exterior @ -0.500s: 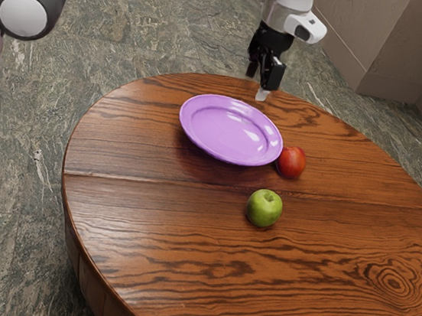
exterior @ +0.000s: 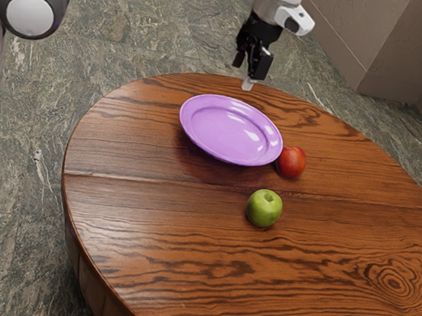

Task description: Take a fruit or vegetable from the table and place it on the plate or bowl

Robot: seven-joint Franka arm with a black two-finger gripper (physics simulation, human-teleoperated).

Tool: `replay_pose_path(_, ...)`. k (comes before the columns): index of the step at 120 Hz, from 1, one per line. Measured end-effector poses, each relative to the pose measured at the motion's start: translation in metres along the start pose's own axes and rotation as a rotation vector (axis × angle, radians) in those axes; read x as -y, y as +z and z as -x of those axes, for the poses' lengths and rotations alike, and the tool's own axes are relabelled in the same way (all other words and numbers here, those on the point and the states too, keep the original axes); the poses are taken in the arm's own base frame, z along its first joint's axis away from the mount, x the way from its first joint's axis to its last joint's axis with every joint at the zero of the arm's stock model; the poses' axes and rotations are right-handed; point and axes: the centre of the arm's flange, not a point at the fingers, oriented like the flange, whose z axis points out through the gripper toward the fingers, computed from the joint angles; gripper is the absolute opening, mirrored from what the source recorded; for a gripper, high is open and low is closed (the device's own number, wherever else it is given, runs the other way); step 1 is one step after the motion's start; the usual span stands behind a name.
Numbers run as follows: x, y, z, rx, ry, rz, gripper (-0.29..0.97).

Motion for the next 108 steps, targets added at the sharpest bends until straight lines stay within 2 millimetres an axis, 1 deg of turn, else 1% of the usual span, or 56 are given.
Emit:
replay_pose_path(4,0.000,0.002,-0.001,0.004,0.008,0.000,0.68)
replay_pose_path(10,0.004,-0.002,-0.005,-0.006,0.012,-0.004,0.68)
replay_pose_path(16,0.008,-0.019,-0.005,-0.039,0.015,-0.009,0.68)
replay_pose_path(20,0.007,-0.023,-0.008,-0.045,0.026,-0.010,0.68)
replay_pose_path(28,-0.011,-0.006,-0.026,-0.025,0.091,-0.009,0.68)
replay_pose_path(36,-0.041,0.014,-0.042,-0.001,0.187,-0.001,0.68)
replay_pose_path(46,-0.074,0.044,-0.065,0.018,0.306,0.012,0.68)
replay_pose_path(52,-0.087,0.057,-0.073,0.021,0.364,0.019,0.68)
replay_pose_path(56,-0.093,0.060,-0.076,0.018,0.399,0.023,0.68)
replay_pose_path(67,-0.126,0.060,-0.075,-0.001,0.522,0.038,0.68)
replay_pose_path(75,-0.149,0.062,-0.071,0.000,0.607,0.052,0.68)
replay_pose_path(80,-0.157,0.072,-0.067,0.023,0.645,0.057,0.68)
replay_pose_path(86,-0.160,0.086,-0.062,0.059,0.677,0.063,0.68)
replay_pose_path(90,-0.158,0.097,-0.056,0.084,0.689,0.067,0.68)
replay_pose_path(94,-0.156,0.104,-0.051,0.097,0.700,0.070,0.68)
replay_pose_path(102,-0.151,0.110,-0.048,0.101,0.718,0.076,0.68)
replay_pose_path(108,-0.153,0.110,-0.048,0.094,0.740,0.079,0.68)
